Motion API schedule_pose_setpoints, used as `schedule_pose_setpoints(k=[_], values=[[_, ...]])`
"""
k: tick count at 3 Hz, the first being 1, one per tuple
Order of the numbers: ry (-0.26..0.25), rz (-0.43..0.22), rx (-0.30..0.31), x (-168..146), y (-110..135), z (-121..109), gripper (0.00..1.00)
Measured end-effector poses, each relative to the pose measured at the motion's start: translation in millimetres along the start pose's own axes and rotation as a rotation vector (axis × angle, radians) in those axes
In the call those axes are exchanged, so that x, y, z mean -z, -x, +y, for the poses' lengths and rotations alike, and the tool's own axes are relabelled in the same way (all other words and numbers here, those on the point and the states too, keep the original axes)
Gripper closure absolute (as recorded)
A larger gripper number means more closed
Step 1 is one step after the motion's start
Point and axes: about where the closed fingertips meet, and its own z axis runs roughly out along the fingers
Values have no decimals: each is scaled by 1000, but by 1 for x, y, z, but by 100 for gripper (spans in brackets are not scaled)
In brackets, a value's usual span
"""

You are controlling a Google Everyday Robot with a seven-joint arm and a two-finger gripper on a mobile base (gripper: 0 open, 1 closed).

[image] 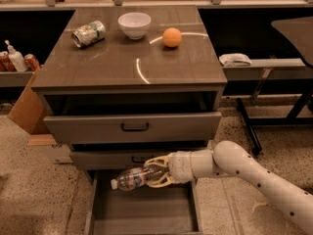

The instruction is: Pick water bottle from bottom drawer and place on counter

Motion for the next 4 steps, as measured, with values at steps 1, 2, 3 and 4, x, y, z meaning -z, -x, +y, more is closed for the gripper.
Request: schedule_pose_setpoints(k=[1,2,3,4], values=[[-23,-2,57,32,36,-34,100],[-59,3,141,75,87,-87,100],[-112,35,208,116,123,-145,100],[-112,35,208,116,123,-145,100]])
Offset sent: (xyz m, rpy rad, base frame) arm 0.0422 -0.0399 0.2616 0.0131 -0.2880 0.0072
